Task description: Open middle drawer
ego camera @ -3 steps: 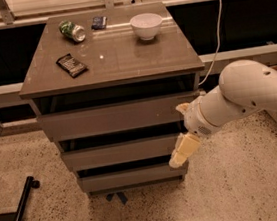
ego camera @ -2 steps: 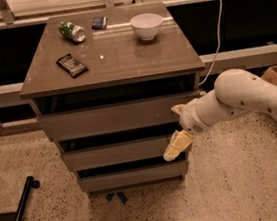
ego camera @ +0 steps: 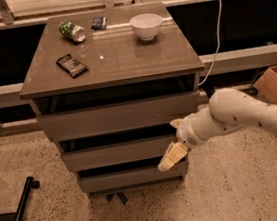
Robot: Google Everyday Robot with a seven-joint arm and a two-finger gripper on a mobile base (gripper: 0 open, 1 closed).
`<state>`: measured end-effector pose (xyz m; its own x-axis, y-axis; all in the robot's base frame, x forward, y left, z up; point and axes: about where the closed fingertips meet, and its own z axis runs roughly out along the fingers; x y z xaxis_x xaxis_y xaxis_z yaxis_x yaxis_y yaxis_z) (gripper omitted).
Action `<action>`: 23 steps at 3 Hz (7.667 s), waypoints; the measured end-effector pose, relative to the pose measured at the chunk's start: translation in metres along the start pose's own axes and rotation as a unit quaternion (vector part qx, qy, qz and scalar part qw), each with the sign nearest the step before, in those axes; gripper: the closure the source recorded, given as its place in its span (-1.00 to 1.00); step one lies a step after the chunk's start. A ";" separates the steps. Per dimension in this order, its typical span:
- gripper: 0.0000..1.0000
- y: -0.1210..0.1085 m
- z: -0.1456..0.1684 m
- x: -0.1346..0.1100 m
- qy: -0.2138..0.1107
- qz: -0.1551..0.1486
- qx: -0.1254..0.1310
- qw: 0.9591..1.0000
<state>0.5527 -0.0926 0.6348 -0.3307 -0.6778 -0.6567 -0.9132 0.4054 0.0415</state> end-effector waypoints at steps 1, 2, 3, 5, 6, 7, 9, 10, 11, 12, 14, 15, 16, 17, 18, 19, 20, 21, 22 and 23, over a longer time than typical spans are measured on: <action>-1.00 -0.013 0.041 0.010 -0.042 0.041 0.037 0.998; -1.00 -0.038 0.076 0.023 -0.081 0.076 0.054 0.992; -1.00 -0.073 0.122 0.043 -0.105 0.112 0.054 0.987; -1.00 -0.124 0.171 0.065 -0.124 0.141 0.045 0.981; -0.86 -0.126 0.178 0.067 -0.124 0.146 0.037 0.981; -0.54 -0.126 0.178 0.067 -0.124 0.146 0.037 0.981; 0.40 -0.125 0.173 0.063 -0.124 0.146 0.037 0.981; 0.86 -0.125 0.172 0.062 -0.124 0.146 0.037 0.981; 1.00 -0.125 0.171 0.062 -0.124 0.146 0.037 0.981; 0.61 -0.125 0.171 0.061 -0.124 0.146 0.037 0.981; -0.32 -0.125 0.170 0.061 -0.124 0.146 0.037 0.981; -0.75 -0.123 0.171 0.064 -0.119 0.148 0.032 0.981; -1.00 -0.119 0.171 0.068 -0.111 0.153 0.024 0.982; -1.00 -0.118 0.171 0.068 -0.111 0.153 0.024 0.982; -0.62 -0.100 0.173 0.089 -0.072 0.171 -0.011 0.982; -0.15 -0.100 0.172 0.087 -0.072 0.171 -0.011 0.982; 0.31 -0.100 0.170 0.085 -0.072 0.171 -0.011 0.982; 0.77 -0.100 0.170 0.085 -0.072 0.171 -0.011 0.982; 1.00 -0.098 0.170 0.086 -0.070 0.174 -0.013 0.982; 0.62 -0.072 0.159 0.102 -0.046 0.205 -0.025 0.977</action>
Offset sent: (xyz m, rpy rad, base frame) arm 0.0789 0.0128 -0.1185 0.2441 -0.0545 -0.2975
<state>0.6229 -0.0934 0.4447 -0.6510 -0.4050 -0.6419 -0.7191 0.5997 0.3510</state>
